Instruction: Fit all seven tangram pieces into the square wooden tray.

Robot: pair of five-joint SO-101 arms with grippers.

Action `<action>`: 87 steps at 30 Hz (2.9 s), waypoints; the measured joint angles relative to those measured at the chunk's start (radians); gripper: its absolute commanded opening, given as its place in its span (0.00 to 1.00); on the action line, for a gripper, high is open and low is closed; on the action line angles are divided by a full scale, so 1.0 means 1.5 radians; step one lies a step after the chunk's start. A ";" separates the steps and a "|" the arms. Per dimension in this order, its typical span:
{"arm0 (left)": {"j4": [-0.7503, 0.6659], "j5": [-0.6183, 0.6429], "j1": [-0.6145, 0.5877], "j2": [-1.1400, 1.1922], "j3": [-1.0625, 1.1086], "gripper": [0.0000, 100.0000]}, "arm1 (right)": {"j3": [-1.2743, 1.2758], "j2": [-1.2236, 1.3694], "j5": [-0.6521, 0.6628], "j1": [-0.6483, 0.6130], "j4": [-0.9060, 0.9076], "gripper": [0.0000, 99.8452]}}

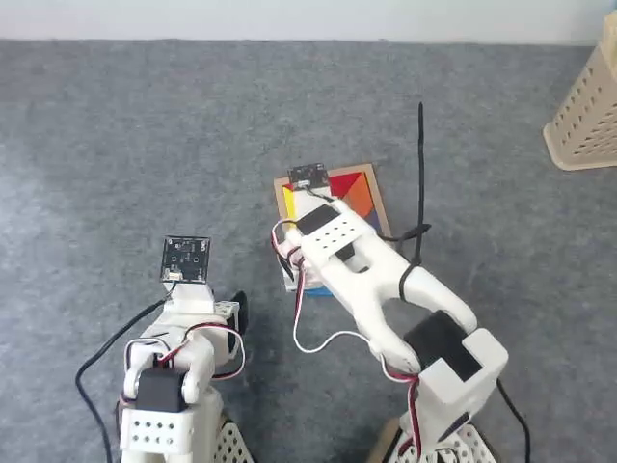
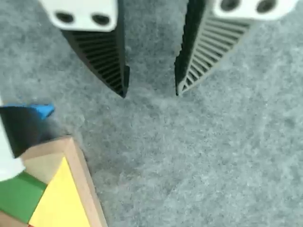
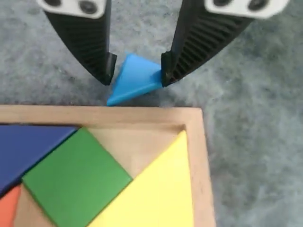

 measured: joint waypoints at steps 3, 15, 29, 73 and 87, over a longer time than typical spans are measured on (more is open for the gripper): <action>0.000 0.000 0.001 0.000 0.000 0.15 | -0.008 0.005 0.000 -0.010 0.000 0.17; 0.000 0.000 0.001 0.000 0.000 0.15 | -0.008 0.010 0.000 -0.012 0.000 0.14; 0.000 0.000 0.002 0.000 0.000 0.15 | -0.004 0.012 0.147 0.192 0.148 0.01; 0.000 0.000 0.000 0.000 0.000 0.15 | -0.083 0.007 0.051 -0.001 0.103 0.16; 0.000 0.000 0.000 0.000 0.000 0.15 | -0.100 0.063 0.051 -0.013 0.111 0.16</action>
